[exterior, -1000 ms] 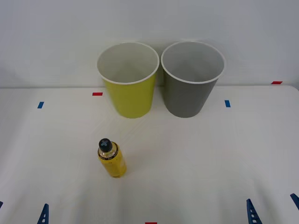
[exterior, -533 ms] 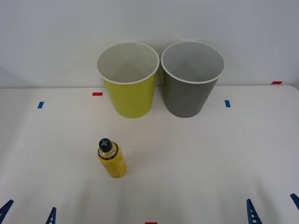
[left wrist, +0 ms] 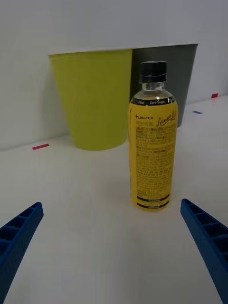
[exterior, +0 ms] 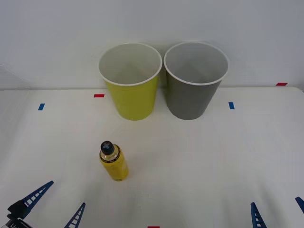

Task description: Put cans in the gray bin and PET bottles in the light green bin.

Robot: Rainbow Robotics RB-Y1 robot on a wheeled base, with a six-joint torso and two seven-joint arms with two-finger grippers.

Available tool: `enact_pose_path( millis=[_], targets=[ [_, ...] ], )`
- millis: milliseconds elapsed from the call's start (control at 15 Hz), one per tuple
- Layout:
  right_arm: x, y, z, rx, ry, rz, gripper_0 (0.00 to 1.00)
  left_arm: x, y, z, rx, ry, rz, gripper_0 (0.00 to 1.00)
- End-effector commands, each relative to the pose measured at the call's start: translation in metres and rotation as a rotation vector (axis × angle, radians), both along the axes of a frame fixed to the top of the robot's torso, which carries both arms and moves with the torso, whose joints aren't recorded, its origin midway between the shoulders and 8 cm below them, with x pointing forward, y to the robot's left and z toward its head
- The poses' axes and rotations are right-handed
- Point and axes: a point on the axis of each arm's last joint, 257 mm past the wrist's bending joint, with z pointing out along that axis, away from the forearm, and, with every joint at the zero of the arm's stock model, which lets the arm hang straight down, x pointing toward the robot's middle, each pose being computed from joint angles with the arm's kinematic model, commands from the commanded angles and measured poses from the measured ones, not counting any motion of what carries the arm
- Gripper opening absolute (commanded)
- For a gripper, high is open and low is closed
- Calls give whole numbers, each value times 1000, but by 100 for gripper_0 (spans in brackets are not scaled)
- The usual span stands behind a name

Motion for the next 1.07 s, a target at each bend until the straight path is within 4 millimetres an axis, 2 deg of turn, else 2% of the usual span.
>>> enact_pose_path(
  millis=[67, 333, 800, 1067],
  targets=[
    [0, 0, 0, 0, 0, 0, 100, 15, -22, -2, -15, 10, -77, 100],
    [0, 0, 0, 0, 0, 0, 100, 32, -50, -1, -28, -11, -155, 100],
    [0, 0, 0, 0, 0, 0, 100, 72, -77, 4, -13, -40, -213, 100],
    [0, 0, 0, 0, 0, 0, 100, 86, -90, 9, 0, -52, -235, 100]
  ],
)
